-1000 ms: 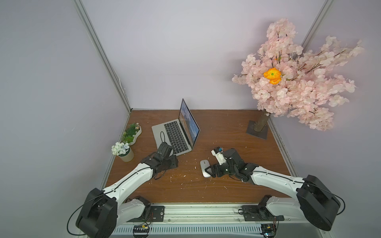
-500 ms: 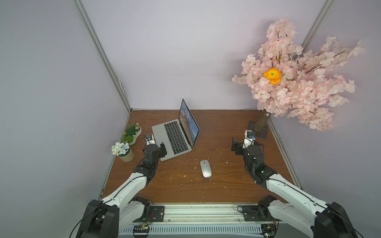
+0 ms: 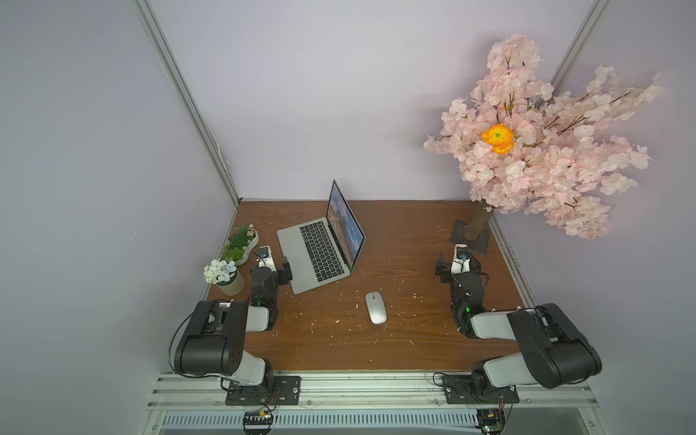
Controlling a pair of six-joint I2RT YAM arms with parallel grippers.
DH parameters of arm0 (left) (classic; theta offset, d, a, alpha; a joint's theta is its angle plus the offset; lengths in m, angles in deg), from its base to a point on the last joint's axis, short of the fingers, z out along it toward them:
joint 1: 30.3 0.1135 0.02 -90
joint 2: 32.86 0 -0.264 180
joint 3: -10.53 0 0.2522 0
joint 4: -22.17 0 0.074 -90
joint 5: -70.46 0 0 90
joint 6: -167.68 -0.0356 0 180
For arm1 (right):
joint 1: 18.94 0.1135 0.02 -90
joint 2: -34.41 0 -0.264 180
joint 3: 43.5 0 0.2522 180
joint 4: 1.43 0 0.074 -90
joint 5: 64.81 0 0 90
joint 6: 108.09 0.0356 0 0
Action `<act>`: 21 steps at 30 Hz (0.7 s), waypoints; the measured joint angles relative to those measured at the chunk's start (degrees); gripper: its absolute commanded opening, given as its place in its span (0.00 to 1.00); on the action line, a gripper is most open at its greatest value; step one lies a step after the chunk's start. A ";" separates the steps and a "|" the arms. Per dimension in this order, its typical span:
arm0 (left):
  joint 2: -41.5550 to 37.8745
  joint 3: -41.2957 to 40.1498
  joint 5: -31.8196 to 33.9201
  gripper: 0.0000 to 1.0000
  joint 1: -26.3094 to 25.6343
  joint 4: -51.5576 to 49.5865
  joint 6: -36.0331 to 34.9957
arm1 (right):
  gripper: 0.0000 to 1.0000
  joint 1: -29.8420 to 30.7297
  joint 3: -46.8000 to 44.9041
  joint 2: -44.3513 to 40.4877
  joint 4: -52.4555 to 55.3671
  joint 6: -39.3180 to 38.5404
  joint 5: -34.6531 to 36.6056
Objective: Remove the wireless mouse receiver from the laptop
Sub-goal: Reset both arms
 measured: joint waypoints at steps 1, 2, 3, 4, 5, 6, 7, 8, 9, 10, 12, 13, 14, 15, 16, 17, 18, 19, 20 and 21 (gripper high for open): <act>0.46 -1.16 0.02 0.94 -0.04 2.29 -0.24 | 0.93 -2.08 -1.66 1.46 -3.93 0.46 -1.29; 0.92 -1.90 0.02 0.96 -0.07 3.69 -0.48 | 0.93 -3.80 -3.06 2.84 -6.67 0.96 -2.21; 1.31 -2.36 0.02 0.99 -0.07 4.66 -0.66 | 0.93 -5.18 -3.82 3.80 -7.26 1.40 -3.17; 1.55 -2.51 0.07 0.99 -0.07 5.38 -0.83 | 0.96 -5.79 -3.74 4.07 -6.25 1.53 -4.33; 1.75 -2.51 0.15 0.98 -0.07 6.10 -0.85 | 0.98 -6.03 -2.86 4.13 -5.14 1.68 -5.68; 1.81 -2.51 0.22 0.98 -0.07 6.71 -0.90 | 0.99 -6.10 -1.92 4.24 -5.20 1.73 -6.80; 1.86 -2.49 0.20 0.97 -0.07 7.41 -0.98 | 0.99 -6.12 -1.09 4.39 -5.90 1.86 -7.74; 1.86 -2.49 0.20 0.97 -0.09 7.87 -1.01 | 0.99 -6.10 -0.63 4.42 -6.45 1.99 -8.50; 1.86 -2.49 0.20 0.97 -0.11 8.22 -1.05 | 0.99 -6.10 -0.35 4.42 -6.71 2.03 -9.18; 1.86 -2.49 0.20 0.97 -0.11 8.44 -1.11 | 0.99 -6.10 -0.24 4.39 -6.82 2.03 -9.66; 1.86 -2.49 0.20 0.97 -0.11 8.94 -1.14 | 0.99 -6.10 -0.24 4.39 -6.78 2.03 -10.29; 1.86 -2.49 0.20 0.97 -0.11 9.09 -1.16 | 0.99 -6.10 -0.24 4.39 -6.80 2.05 -10.60; 1.86 -2.49 0.20 0.97 -0.11 9.18 -1.22 | 0.99 -6.10 -0.24 4.42 -6.82 2.03 -10.82; 1.86 -2.51 0.22 0.97 -0.17 9.22 -1.29 | 0.99 -6.10 -0.24 4.42 -6.84 2.03 -10.99; 1.86 -2.49 0.22 0.97 -0.24 9.22 -1.33 | 0.99 -6.10 -0.24 4.39 -6.84 2.03 -11.13; 1.86 -2.49 0.24 0.97 -0.35 9.22 -1.42 | 0.99 -6.10 -0.24 4.39 -6.84 2.03 -11.19; 1.86 -2.49 0.24 0.97 -0.46 9.25 -1.55 | 0.99 -6.10 -0.24 4.39 -6.84 2.03 -11.26; 1.86 -2.51 0.28 0.97 -0.55 9.22 -1.70 | 0.99 -6.10 -0.24 4.42 -6.86 2.03 -11.32; 1.86 -2.49 0.31 0.97 -0.57 9.22 -1.77 | 0.99 -6.10 -0.24 4.39 -6.86 2.03 -11.39; 1.86 -2.51 0.37 0.97 -0.59 9.22 -1.88 | 1.00 -6.10 -0.24 4.39 -6.86 2.03 -11.43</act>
